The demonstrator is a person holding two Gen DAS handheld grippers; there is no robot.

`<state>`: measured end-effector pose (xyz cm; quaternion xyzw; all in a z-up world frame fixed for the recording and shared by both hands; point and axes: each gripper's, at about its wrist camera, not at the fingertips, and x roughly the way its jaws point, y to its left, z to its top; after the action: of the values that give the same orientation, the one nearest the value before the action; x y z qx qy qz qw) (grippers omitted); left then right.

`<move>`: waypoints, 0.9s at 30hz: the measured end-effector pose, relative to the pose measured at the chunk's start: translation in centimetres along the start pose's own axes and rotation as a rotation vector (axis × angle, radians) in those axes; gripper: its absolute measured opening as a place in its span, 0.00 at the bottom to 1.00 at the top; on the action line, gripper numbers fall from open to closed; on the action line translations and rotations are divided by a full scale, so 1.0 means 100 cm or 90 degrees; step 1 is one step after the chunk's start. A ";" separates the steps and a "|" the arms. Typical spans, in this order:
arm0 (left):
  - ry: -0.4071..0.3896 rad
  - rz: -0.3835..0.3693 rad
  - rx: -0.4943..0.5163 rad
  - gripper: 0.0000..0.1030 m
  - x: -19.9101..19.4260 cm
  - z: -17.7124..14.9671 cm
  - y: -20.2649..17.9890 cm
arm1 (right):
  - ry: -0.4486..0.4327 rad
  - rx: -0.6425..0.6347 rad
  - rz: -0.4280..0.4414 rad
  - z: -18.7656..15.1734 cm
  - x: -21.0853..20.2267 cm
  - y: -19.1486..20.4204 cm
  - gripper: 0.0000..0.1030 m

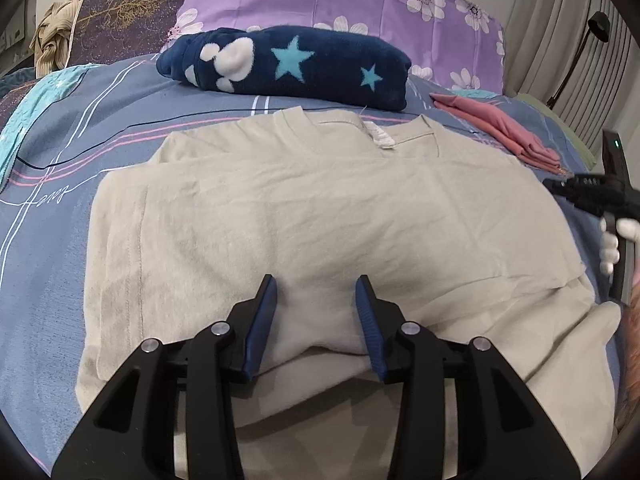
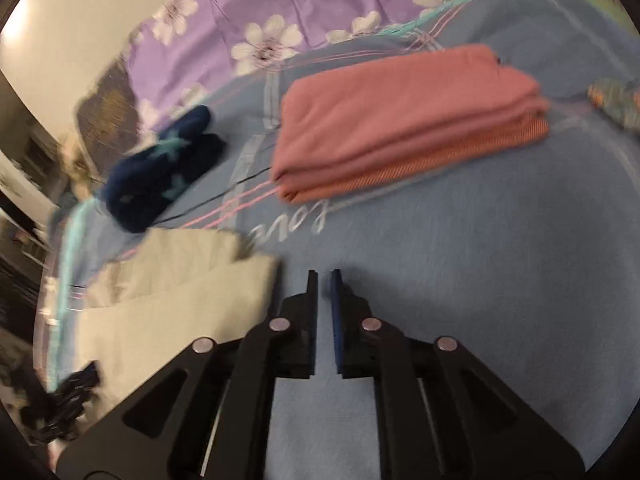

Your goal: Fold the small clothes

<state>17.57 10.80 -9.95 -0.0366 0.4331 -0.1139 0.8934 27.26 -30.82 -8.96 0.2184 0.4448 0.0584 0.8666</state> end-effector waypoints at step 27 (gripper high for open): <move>0.004 -0.070 -0.080 0.65 -0.160 -0.199 0.069 | 0.059 -0.040 0.152 -0.246 -0.156 -0.007 0.31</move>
<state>-6.36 21.91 -11.21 -0.1162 0.4399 -0.1352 0.8802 -1.69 -28.01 -10.17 0.2394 0.4534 0.1853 0.8383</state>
